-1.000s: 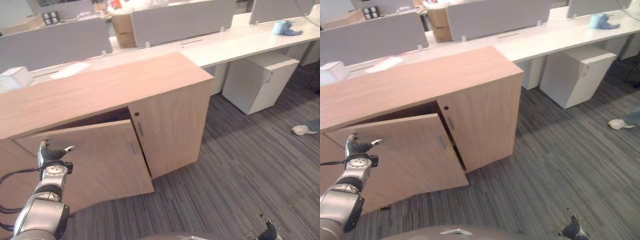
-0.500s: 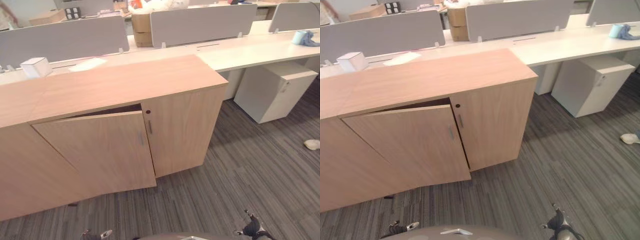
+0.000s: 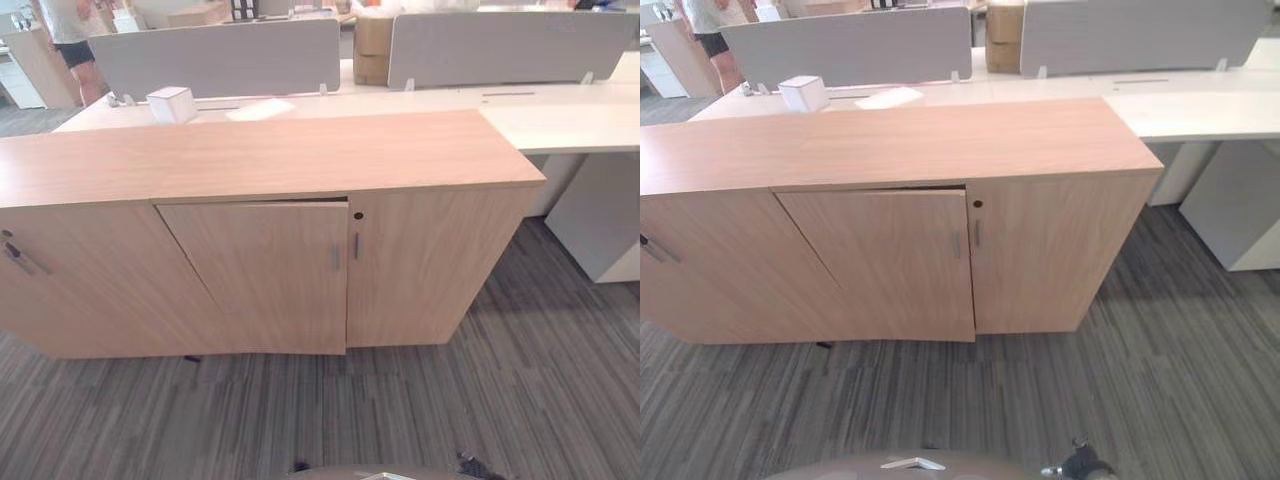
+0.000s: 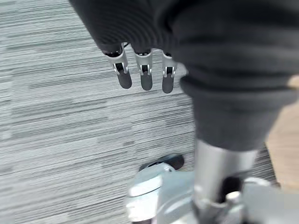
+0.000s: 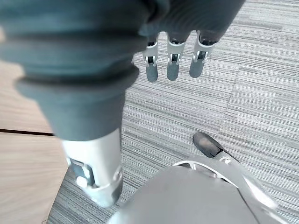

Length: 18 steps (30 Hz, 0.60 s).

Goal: Put the empty folder in the office cabinet

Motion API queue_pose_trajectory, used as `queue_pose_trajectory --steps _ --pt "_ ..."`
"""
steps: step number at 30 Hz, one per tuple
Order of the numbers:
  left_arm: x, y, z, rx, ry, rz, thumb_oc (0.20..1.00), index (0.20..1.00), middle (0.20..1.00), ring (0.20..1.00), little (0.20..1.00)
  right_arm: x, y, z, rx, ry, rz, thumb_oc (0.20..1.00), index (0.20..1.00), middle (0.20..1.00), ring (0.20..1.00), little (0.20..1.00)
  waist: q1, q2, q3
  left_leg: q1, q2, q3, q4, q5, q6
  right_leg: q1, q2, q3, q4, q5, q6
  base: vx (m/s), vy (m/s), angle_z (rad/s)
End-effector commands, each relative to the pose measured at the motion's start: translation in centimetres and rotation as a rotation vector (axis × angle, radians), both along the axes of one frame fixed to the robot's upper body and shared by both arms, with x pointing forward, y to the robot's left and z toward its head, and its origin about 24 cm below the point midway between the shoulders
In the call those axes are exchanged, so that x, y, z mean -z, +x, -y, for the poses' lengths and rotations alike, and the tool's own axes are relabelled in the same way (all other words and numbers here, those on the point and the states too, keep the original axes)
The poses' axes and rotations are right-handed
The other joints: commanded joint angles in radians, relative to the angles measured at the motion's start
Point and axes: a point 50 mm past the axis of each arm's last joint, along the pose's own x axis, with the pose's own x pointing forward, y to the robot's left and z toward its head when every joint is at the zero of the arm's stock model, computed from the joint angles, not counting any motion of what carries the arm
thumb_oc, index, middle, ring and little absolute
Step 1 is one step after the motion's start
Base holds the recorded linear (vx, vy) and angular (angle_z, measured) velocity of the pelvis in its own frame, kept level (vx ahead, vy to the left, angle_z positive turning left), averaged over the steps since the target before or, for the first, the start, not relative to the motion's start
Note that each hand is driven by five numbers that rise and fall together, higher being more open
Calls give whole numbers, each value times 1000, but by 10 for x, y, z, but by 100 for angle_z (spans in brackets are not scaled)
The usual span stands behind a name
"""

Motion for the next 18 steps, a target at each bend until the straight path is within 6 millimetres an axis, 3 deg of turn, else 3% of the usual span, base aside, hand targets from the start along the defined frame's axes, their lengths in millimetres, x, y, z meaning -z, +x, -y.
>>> queue_pose_trajectory --steps 1,7,9,18 --pt "0 14 6 -29 -15 25 1000 1000 1000 1000 1000 -3 12 15 5 -51 -7 1000 1000 1000 1000 1000 0 19 -33 20 31 -22 22 -67 -37 -100 55 14 30 36 -24 25 27 5" --pt "0 15 7 -38 -19 30 1000 1000 1000 1000 1000 -2 9 12 17 -41 -17 1000 1000 1000 1000 1000 4 9 -38 27 31 -19 15 -71 -33 -96 51 14 29 40 -20 12 8 1" --pt "2 2 11 -57 -25 -21 1000 1000 1000 1000 1000 0 2 6 38 -23 -44 1000 1000 1000 1000 1000 10 0 -45 38 28 -13 9 -76 -30 -90 48 17 27 45 -13 55 8 -1" --pt "4 0 23 -104 -70 -19 1000 1000 1000 1000 1000 2 -1 0 37 -7 -56 1000 1000 1000 1000 1000 10 1 -49 51 30 -20 6 -83 -29 -85 49 22 24 42 -12 20 0 -1"
